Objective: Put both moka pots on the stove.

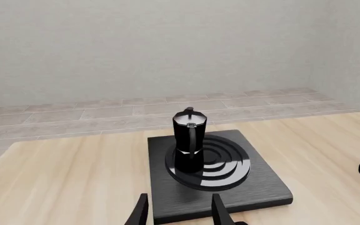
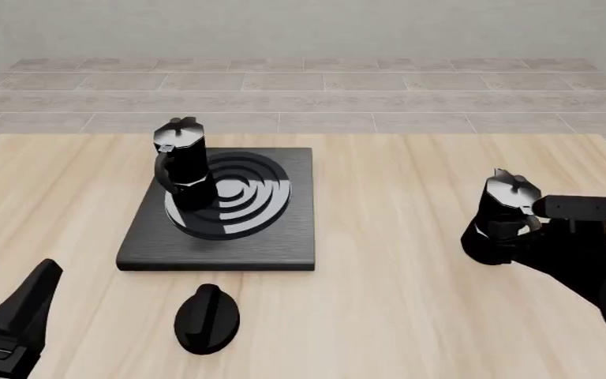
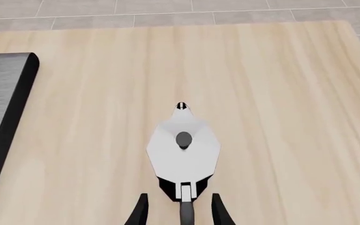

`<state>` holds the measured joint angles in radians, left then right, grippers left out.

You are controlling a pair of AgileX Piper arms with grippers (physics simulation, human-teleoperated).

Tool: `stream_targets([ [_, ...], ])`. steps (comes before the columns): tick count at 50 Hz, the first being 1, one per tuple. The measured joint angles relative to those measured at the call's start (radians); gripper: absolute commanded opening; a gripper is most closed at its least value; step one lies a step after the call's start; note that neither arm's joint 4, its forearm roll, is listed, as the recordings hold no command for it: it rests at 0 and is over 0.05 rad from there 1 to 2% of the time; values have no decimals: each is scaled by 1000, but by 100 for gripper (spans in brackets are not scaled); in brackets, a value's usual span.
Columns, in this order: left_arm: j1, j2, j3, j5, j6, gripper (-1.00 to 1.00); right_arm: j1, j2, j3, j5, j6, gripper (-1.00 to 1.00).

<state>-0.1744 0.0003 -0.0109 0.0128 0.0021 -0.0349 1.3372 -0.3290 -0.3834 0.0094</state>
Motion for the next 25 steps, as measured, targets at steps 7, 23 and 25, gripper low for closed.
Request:
stream_targets([
  [7,0,0,0,0,0,100,-1,15,-1,-10,0,100],
  [23,0,0,0,0,0,100,-3,18,-1,-13,-12,-100],
  [25,0,0,0,0,0,100,-2,16,1,-11,-13,-100],
])
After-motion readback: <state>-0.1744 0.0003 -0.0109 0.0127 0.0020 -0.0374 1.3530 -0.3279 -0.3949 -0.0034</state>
